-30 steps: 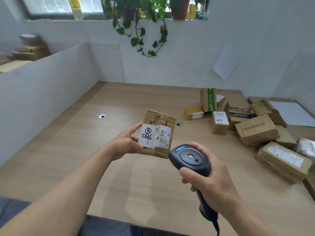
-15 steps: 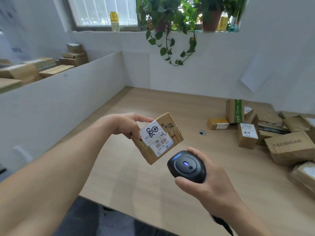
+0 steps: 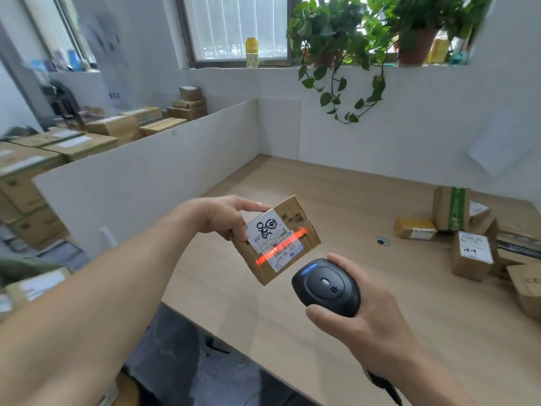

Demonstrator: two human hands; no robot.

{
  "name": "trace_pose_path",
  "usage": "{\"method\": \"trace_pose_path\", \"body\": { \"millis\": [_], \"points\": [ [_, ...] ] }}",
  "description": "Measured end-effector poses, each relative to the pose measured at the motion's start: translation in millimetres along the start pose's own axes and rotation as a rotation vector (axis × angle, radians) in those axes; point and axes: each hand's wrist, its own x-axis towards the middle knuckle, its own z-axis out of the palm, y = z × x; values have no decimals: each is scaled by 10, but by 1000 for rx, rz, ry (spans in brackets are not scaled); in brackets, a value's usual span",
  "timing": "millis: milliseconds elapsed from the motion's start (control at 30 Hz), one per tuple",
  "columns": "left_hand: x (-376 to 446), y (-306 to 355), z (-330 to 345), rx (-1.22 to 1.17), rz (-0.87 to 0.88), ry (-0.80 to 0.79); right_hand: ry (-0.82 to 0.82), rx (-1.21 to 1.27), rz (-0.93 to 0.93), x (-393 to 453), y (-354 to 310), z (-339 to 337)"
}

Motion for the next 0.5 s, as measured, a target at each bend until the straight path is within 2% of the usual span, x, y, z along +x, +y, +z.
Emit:
{"method": "trace_pose_path", "body": {
  "millis": [500],
  "points": [
    [-958, -16, 412, -136, -114, 147, -201, 156, -65, -347, 0, -155]
  ]
}}
